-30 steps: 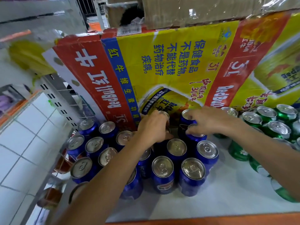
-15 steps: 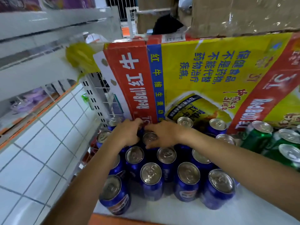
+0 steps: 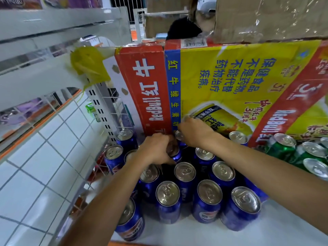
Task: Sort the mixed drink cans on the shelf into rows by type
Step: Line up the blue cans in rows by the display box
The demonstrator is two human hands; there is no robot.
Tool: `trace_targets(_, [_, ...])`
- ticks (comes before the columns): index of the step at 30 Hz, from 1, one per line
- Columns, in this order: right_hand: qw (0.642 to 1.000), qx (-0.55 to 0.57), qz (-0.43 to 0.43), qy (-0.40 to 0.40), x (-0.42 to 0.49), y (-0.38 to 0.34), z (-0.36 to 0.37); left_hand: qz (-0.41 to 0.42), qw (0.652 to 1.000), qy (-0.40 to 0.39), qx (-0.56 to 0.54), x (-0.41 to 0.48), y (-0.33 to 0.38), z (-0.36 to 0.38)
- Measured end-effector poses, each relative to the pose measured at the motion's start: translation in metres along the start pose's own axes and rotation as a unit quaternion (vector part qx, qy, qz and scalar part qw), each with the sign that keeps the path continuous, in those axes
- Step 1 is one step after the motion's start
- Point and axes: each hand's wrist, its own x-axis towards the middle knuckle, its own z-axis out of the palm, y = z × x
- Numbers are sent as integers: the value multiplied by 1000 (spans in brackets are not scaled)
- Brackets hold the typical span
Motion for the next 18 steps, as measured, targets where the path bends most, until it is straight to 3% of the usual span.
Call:
trace_targets(5, [998, 35, -8, -47, 3, 6, -13, 48, 996, -2, -77, -3, 8, 2])
trace_targets(7, [998, 43, -14, -34, -1, 2, -16, 40, 989, -18, -144, -11, 3, -6])
trace_targets(9, [996, 67, -48, -19, -6, -10, -24, 27, 991, -2, -132, -24, -7, -17])
trace_targets(15, [961, 144, -225, -74, -2, -58, -30, -121, 988, 79, -53, -83, -51, -37])
trace_targets(18, [956, 164, -208, -130, 14, -79, -16, -193, 980, 39, -34, -109, -51, -27])
